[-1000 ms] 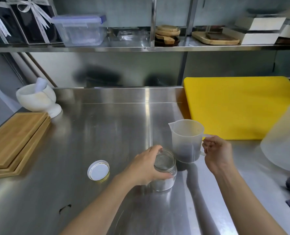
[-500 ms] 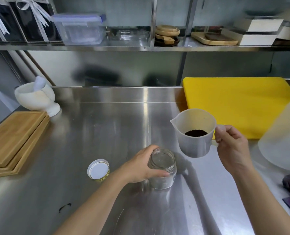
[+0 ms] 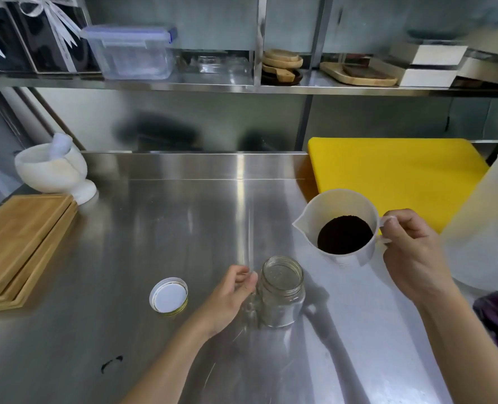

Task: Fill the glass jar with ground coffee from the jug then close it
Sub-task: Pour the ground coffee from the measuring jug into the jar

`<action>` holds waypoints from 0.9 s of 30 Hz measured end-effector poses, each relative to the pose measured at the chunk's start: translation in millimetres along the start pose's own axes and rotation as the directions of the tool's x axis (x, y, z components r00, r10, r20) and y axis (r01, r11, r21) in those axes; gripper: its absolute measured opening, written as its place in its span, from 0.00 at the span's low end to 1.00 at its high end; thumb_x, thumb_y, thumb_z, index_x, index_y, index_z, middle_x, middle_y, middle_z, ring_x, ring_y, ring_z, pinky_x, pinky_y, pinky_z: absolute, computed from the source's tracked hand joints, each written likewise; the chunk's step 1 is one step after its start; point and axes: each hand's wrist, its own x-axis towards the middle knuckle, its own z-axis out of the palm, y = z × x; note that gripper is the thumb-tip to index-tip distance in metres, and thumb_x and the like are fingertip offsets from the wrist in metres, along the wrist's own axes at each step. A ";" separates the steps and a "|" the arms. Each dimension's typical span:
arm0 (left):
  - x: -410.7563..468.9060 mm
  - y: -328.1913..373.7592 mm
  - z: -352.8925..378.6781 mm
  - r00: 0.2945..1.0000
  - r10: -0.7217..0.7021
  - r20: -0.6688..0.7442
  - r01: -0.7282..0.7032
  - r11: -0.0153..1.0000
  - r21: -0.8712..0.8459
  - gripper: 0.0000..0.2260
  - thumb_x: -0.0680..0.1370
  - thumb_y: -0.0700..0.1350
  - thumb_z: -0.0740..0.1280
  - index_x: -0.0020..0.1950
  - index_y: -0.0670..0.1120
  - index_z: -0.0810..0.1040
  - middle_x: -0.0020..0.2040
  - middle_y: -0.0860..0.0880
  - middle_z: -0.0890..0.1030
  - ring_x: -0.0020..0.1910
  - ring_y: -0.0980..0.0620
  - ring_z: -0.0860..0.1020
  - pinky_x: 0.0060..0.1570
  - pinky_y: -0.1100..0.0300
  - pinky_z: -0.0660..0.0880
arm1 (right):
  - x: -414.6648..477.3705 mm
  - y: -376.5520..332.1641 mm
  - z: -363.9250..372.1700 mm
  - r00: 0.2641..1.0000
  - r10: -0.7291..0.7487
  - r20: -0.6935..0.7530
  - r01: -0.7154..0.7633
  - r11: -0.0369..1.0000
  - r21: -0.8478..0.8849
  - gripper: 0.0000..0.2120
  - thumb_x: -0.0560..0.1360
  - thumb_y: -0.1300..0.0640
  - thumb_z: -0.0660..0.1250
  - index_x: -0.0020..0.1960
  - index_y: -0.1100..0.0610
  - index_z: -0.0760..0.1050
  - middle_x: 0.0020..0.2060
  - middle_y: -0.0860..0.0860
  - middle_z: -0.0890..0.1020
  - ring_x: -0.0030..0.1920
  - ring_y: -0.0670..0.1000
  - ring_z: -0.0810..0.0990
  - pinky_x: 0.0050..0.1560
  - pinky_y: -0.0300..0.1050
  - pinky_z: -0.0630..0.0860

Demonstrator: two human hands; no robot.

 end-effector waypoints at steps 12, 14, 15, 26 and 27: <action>10.5 -22.7 22.4 0.982 0.037 -0.187 -0.046 0.998 -0.044 0.16 0.79 0.49 0.58 0.32 0.46 0.72 0.38 0.50 0.71 0.37 0.56 0.72 0.37 0.74 0.66 | -11.3 -18.9 17.2 0.988 -0.146 -0.054 0.117 0.922 -0.368 0.03 0.67 0.52 0.71 0.35 0.48 0.81 0.35 0.42 0.83 0.42 0.47 0.78 0.42 0.40 0.73; 12.5 -21.4 24.7 0.977 0.042 -0.210 -0.056 0.997 -0.062 0.17 0.79 0.48 0.57 0.30 0.48 0.71 0.37 0.50 0.70 0.38 0.55 0.72 0.37 0.75 0.66 | -13.2 -21.9 19.1 0.984 -0.176 0.001 0.158 0.880 -0.448 0.07 0.63 0.45 0.69 0.36 0.47 0.81 0.35 0.43 0.83 0.44 0.51 0.76 0.44 0.43 0.71; 13.4 -21.6 25.8 0.976 0.049 -0.214 -0.062 0.997 -0.053 0.18 0.79 0.48 0.57 0.29 0.48 0.69 0.37 0.50 0.69 0.38 0.54 0.72 0.37 0.73 0.67 | -12.8 -22.8 20.5 0.981 -0.195 0.025 0.183 0.858 -0.479 0.08 0.63 0.44 0.68 0.36 0.46 0.81 0.35 0.42 0.82 0.43 0.51 0.74 0.43 0.41 0.69; 15.7 -29.1 51.8 0.874 0.069 -0.482 -0.105 0.993 -0.048 0.15 0.79 0.48 0.56 0.45 0.40 0.79 0.47 0.49 0.73 0.46 0.49 0.75 0.50 0.61 0.68 | -7.3 -29.2 34.0 0.970 -0.224 0.097 0.235 0.757 -0.610 0.03 0.65 0.48 0.69 0.34 0.45 0.80 0.34 0.36 0.81 0.39 0.40 0.71 0.39 0.28 0.65; 15.7 -29.7 52.6 0.869 0.076 -0.490 -0.107 0.994 -0.035 0.16 0.79 0.48 0.56 0.50 0.39 0.79 0.49 0.49 0.73 0.47 0.50 0.75 0.50 0.64 0.66 | -8.0 -29.4 36.0 0.971 -0.215 0.103 0.232 0.749 -0.620 0.02 0.66 0.50 0.69 0.35 0.46 0.80 0.33 0.35 0.81 0.38 0.40 0.70 0.39 0.28 0.65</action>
